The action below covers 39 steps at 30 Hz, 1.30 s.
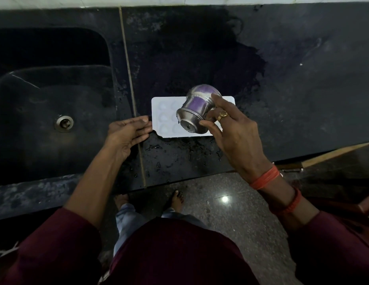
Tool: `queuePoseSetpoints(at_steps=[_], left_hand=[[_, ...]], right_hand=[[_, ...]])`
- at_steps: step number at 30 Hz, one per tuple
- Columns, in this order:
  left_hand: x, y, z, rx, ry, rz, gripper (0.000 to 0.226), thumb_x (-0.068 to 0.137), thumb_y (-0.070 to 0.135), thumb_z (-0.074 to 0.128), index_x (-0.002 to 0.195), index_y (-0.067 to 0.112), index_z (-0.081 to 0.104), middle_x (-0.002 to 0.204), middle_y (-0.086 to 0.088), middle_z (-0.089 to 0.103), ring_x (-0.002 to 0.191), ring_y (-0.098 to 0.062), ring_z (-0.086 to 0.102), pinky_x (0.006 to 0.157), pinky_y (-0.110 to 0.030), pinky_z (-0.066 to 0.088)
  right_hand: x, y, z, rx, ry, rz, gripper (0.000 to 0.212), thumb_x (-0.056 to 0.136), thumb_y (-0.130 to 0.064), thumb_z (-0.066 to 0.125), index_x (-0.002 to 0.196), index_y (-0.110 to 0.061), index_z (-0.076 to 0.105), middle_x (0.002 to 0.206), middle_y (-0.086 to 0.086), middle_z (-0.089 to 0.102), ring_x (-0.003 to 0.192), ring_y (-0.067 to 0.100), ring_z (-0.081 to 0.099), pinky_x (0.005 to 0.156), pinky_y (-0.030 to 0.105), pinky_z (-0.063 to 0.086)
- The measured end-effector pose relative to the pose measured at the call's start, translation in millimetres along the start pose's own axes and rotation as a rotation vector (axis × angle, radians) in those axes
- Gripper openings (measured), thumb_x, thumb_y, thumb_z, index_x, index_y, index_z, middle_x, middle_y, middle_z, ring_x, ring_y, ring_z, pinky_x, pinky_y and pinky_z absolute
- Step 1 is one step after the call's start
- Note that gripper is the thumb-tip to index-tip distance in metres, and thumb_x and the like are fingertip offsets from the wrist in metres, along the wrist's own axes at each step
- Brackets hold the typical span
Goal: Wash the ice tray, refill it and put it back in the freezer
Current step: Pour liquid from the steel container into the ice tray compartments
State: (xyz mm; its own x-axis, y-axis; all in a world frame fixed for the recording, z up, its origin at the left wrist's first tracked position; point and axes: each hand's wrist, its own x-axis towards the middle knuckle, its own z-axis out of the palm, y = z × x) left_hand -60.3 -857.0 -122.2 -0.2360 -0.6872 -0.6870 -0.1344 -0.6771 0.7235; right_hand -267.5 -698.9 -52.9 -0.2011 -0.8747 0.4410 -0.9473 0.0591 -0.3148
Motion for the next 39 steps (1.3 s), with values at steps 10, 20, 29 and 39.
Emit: queuePoseSetpoints(at_steps=[10,20,29,39], left_hand=[[-1.8,2.0,1.8,0.006,0.012,-0.018,0.006,0.092,0.013,0.074,0.098,0.012,0.076,0.094,-0.003,0.080,0.087,-0.012,0.077,0.086,-0.027,0.060],[-1.8,2.6,0.5,0.019,-0.003,-0.034,0.004,0.094,0.015,0.073,0.095,0.015,0.076,0.089,0.000,0.080,0.087,-0.012,0.076,0.088,-0.027,0.058],[-3.1,2.3,-0.1,0.009,-0.017,-0.034,0.005,0.094,0.015,0.071,0.096,0.016,0.076,0.085,0.002,0.080,0.086,-0.011,0.075,0.084,-0.025,0.059],[-2.4,2.2,-1.4,0.009,-0.042,-0.030,0.007,0.096,0.015,0.069,0.098,0.015,0.075,0.095,-0.001,0.079,0.082,-0.008,0.076,0.083,-0.024,0.058]], right_hand=[[11.8,-12.4,-8.1,0.109,0.028,0.125,0.018,0.088,-0.025,0.074,0.088,-0.007,0.072,0.129,0.012,0.067,0.096,0.027,0.072,0.071,0.046,0.061],[16.0,-19.2,6.8,0.051,0.007,-0.016,0.028,0.093,-0.028,0.066,0.087,-0.002,0.070,0.134,0.013,0.063,0.082,0.031,0.073,0.058,0.043,0.060],[16.0,-19.8,15.2,-0.033,-0.056,-0.103,0.041,0.098,-0.035,0.053,0.086,0.001,0.069,0.138,0.013,0.060,0.077,0.032,0.073,0.050,0.041,0.056],[18.2,-23.0,15.5,-0.045,-0.064,-0.121,0.041,0.098,-0.034,0.052,0.089,0.001,0.070,0.139,0.013,0.060,0.076,0.033,0.073,0.050,0.041,0.056]])
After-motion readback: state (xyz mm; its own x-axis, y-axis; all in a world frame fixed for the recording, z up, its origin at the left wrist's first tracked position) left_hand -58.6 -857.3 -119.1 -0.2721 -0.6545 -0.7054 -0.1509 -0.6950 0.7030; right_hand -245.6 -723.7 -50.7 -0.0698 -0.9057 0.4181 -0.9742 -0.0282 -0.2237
